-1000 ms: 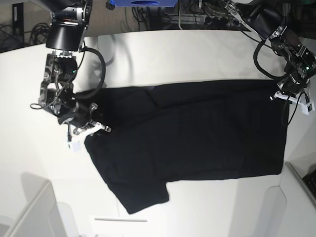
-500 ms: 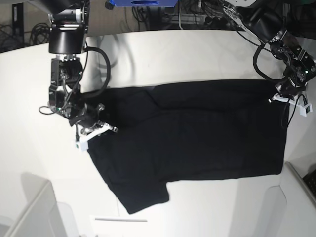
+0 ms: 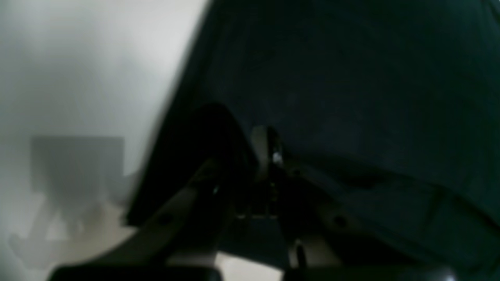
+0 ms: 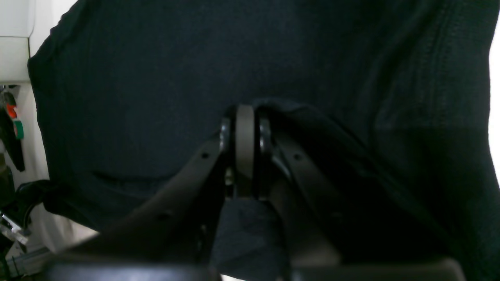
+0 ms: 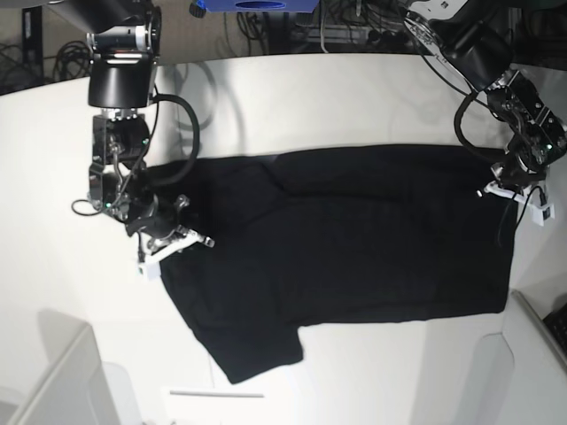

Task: Fold the T-shirt properly
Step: 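Swing the right gripper outward to straighten the shirt's shoulder edge, then pull the shoulder edge further toward the robot, flattening the shirt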

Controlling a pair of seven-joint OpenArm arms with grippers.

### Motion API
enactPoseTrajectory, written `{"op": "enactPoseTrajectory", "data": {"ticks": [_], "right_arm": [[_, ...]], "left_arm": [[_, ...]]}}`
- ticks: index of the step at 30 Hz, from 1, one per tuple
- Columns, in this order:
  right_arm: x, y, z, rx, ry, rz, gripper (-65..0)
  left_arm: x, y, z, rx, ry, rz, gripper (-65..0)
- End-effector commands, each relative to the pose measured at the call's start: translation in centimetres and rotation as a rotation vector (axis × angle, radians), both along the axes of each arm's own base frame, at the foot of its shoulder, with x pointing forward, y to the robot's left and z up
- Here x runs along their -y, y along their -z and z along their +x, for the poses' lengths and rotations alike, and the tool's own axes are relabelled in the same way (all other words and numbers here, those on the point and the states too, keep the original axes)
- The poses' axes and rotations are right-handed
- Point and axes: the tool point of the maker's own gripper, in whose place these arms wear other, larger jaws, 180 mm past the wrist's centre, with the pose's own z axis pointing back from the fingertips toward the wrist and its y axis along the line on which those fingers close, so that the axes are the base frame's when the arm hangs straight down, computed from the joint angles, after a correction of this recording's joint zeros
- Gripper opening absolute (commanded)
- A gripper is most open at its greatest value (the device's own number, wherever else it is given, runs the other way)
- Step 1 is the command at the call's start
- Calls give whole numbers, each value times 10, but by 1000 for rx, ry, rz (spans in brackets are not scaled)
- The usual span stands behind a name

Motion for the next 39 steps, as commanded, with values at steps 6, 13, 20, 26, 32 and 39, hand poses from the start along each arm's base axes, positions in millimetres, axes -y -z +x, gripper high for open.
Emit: {"op": "enactPoseTrajectory", "data": {"ticks": [6,13,20,26,32,39], "right_arm": [[3,-16,15,56,15,8,-650],[4,-17,15,58,21,9,-599],[7,-19,16,72,31,6,-387],[14,-24,15,146,85,-7,-387],[40,-46,4,277,213,-61,-384],[43,-69,-43,368,239,-86,-387]], "left_arm": [[-9,-17,11,56,-17,24,-650],[-24,-23,13,99,-135,26,-650],[-23,-26,16,113,-136,24,-290],[-24,-30,17,123,-138,27,-216],[-25,-65,15,205,-117,107,-207],[-19,-82,-28,315,-108,45,-216]]}}
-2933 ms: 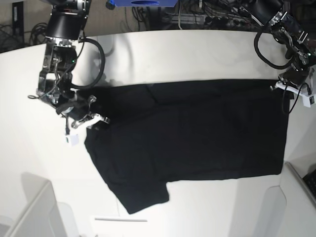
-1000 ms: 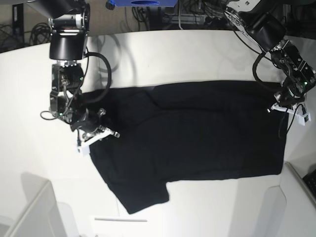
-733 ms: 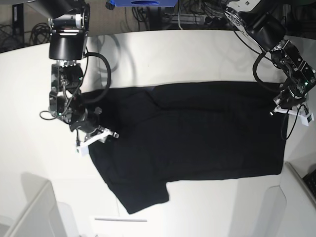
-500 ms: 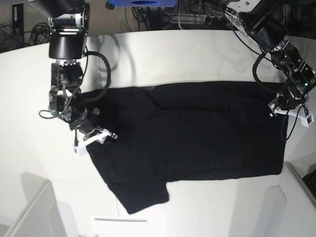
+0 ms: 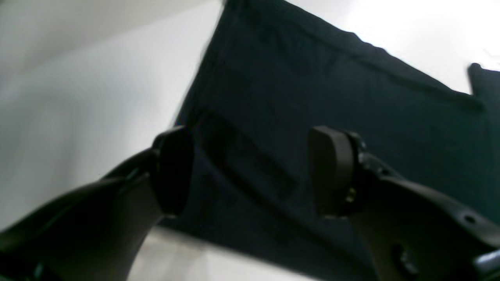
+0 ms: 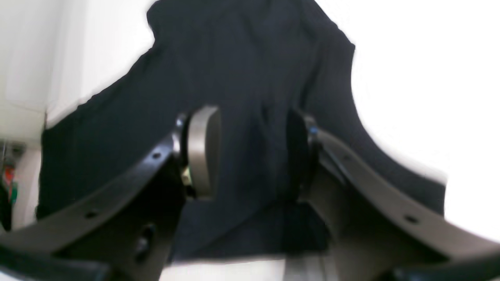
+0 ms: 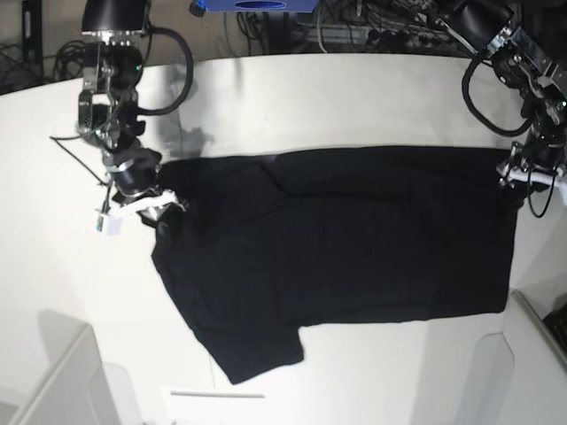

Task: Fold the T-shirt properly
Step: 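Pull the shoulder edge further toward the robot, flattening the shirt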

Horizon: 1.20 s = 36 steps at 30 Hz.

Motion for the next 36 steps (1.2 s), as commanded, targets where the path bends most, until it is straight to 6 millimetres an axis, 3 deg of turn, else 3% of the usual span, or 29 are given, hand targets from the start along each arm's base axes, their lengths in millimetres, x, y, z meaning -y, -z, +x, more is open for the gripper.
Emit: {"op": "enactPoseTrajectory", "data": {"ticks": [1,6,13,18,21,25,29,36], "right_arm": [[2,-17,1,57,11,-1,-387],[10,-3,-39,-15,112,13,-386],[15,17,-74,-41,181,5,-378],[18,20,-79,-54,188,2,-378],[18,20,-79,-54,190,3,-378],[13,21,-79,-56,203,27,-378],[13,24,-80,-64,205,28,-378],[20,43,-83,-79,254,20,-378]], "left_arm": [[-9,-11,-5,41,-25,5,-216],[-32,9,-48,7,-132,-47,-216],[-43,42,-57,14,-178,-92,-216],[-37,66,-51,-27,-156,-146,-216],[-41,67,-41,16,-182,-156,-216],[-28,82,-32,-1,-159,-194,-216],[-23,82,-20,13,-147,-210,-217],[-21,87,-18,11,-151,-228,-217]]}}
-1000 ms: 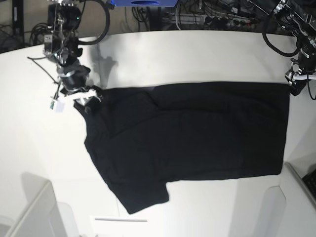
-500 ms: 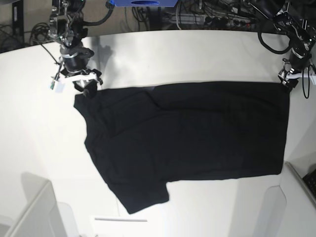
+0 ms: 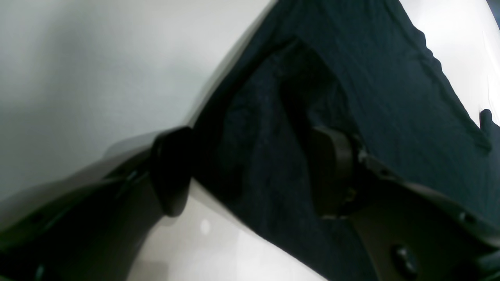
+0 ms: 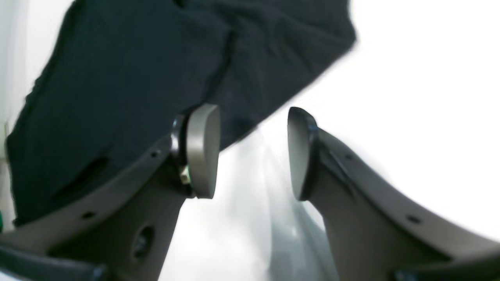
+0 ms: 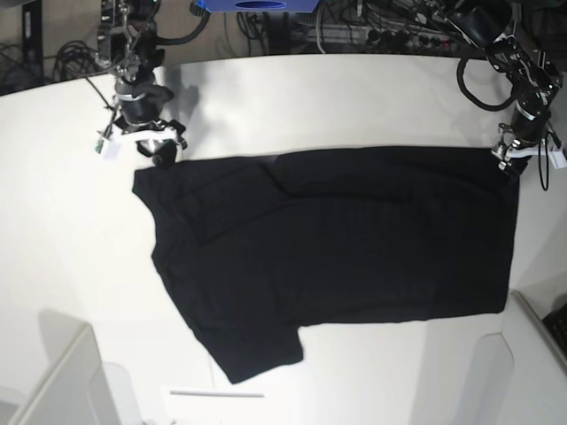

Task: Fold the T-shirt properly
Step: 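Pull the shoulder edge further toward the robot, flattening the shirt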

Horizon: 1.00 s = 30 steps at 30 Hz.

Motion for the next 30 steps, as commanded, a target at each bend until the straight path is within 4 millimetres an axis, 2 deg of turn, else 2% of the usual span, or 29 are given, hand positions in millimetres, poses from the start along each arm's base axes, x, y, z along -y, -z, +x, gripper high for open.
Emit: {"op": "enactPoseTrajectory", "data": {"ticks": [1,5,8,10,13,18,20,28,30], "right_arm": [[3,-7,5,43,19,-7,-378],[5,0,5,38,39,-7,-359],[1,0,9,46,62,71,-279],[1,4,12,42,71,108,-254],[7,17,16,14,80,124,-254],[8,28,20,-6,90,138,-254],[8,31,22,-12,92,138,-254],[10,50,27,-56,106,143,-255],[11,52,29,-57,106,142,-290]], "left_arm": [[-3,-2,0,-17,7,8,-217],[-3,-2,1,-15,7,8,-219],[-3,-2,0,-16,8,7,-219],[-3,-2,-1,-19,8,7,-219],[-3,-2,-1,-19,8,7,-229],[-3,-1,-1,-20,9,7,-410],[-3,-1,-1,-20,9,7,-444],[-2,-1,-1,-22,10,5,-461],[-2,-1,-1,-23,11,4,-461]]}}
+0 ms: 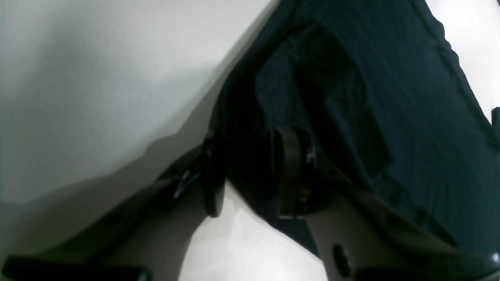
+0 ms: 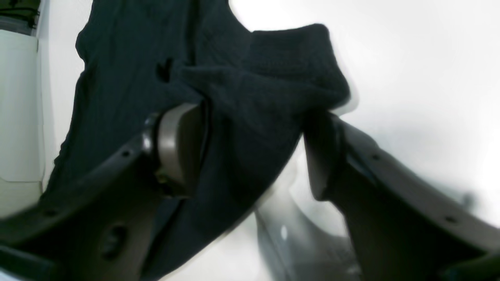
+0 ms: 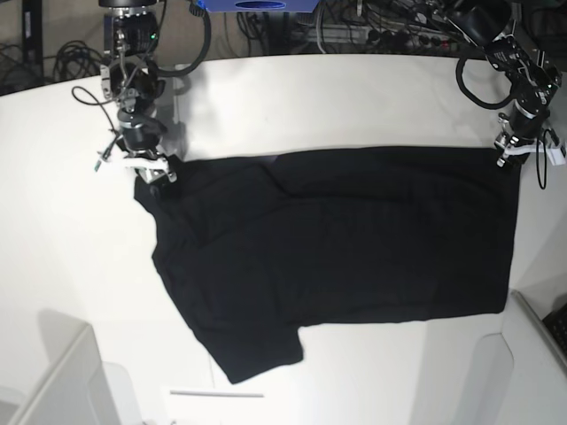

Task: Fold the T-shirt properly
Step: 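Pull the shoulder edge further toward the robot, flattening the shirt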

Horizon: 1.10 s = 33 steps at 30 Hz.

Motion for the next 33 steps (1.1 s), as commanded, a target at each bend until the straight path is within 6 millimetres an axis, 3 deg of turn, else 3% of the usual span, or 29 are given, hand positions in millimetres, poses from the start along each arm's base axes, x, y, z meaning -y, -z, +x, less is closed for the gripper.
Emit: {"op": "enactPoseTrajectory", "data": {"ticks": [1,3,6,7,12,17,25,30,33], "right_arm": [[-1,15,-12,-83,-7,15,-330],[6,16,-11,-86,-10,-3,-447],[9,12,-5,-72,-10,-7,-632],[10,11,-3,-67,-10,-8,-650],[19,-6,9,-25,-21,-40,-650],[32,-22,7,-53,36,-66,-650],[13,-49,17,-41,-56,-16,-650],[9,-62,13,-86,-38,16,-650],[7,-67,9,-96,-71,17,-650]], "left_arm": [[-5,-7,3,7,2,15,-464],[-5,-7,3,7,2,15,-505],[-6,-8,3,8,4,18,-650],[-6,-8,3,7,4,19,-650],[-13,-12,1,-1,9,41,-650],[-18,-20,-2,-19,42,85,-650],[-8,-42,-6,-59,128,129,-650],[-20,-65,-18,-67,103,166,-650],[-19,-67,-27,-102,121,180,-650]]}}
